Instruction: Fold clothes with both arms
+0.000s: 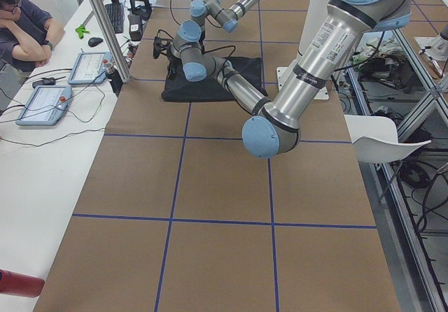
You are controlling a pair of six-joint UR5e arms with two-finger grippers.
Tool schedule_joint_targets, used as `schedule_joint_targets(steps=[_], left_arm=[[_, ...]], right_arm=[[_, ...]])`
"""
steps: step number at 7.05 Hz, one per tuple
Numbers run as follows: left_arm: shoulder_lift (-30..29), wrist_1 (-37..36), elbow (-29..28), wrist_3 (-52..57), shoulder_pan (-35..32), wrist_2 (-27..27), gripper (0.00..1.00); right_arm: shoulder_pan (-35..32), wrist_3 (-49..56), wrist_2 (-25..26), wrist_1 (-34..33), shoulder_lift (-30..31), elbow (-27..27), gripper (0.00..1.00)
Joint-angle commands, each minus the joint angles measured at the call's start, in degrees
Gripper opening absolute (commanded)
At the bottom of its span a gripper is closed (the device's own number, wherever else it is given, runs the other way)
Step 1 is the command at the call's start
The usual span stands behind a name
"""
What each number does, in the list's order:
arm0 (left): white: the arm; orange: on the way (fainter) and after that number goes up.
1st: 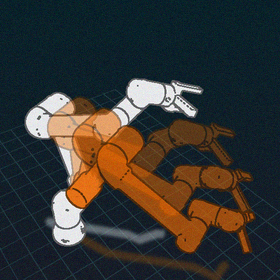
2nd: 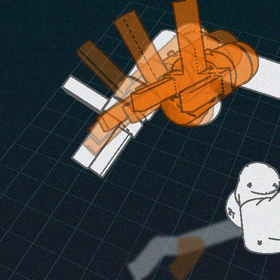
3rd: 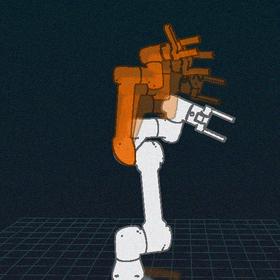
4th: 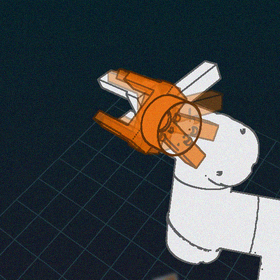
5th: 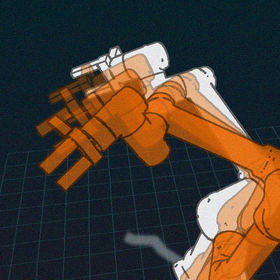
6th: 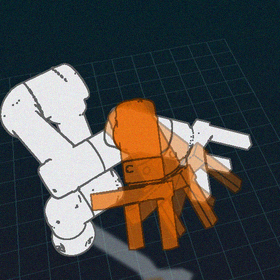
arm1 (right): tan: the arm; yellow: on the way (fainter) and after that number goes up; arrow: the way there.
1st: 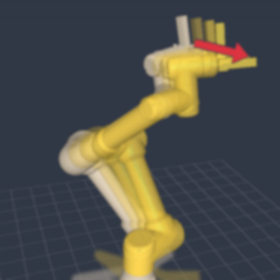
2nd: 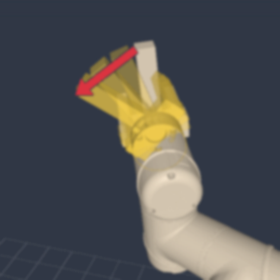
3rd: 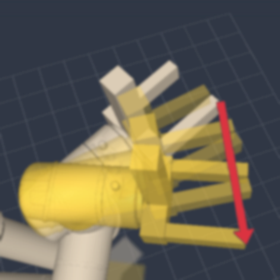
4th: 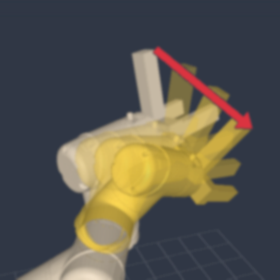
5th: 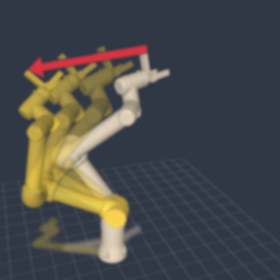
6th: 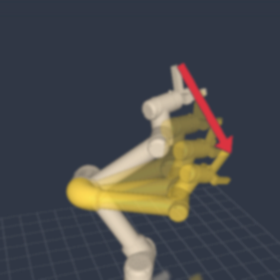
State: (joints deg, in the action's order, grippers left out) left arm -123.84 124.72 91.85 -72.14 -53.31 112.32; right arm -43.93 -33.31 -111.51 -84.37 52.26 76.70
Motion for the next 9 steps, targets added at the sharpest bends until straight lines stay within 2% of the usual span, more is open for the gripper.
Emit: schedule_joint_targets(steps=[1, 2, 4, 6, 9], left_arm=[[0.2, 0.0, 0.0, 0.1, -0.1, 0.0, 1.00], [0.3, 0.0, 0.0, 0.1, -0.1, 0.1, 1.00], [0.3, 0.0, 0.1, 0.1, -0.2, 0.1, 1.00], [0.4, 0.0, 0.1, 0.1, -0.3, 0.3, 1.00], [0.4, 0.0, 0.1, 0.1, -0.2, 0.3, 1.00]], right_arm=[[-3.5, 1.9, -3.7, -1.7, 1.3, 2.2, 1.00], [-3.6, 1.8, -4.4, -3.2, 0.3, 3.5, 1.00], [-3.1, 0.8, -4.2, -3.4, -4.7, 2.5, 1.00], [-3.1, -0.4, -4.2, -2.8, -8.4, -1.4, 1.00], [-1.2, -0.3, -3.6, -0.9, -9.5, -4.9, 1.00]])
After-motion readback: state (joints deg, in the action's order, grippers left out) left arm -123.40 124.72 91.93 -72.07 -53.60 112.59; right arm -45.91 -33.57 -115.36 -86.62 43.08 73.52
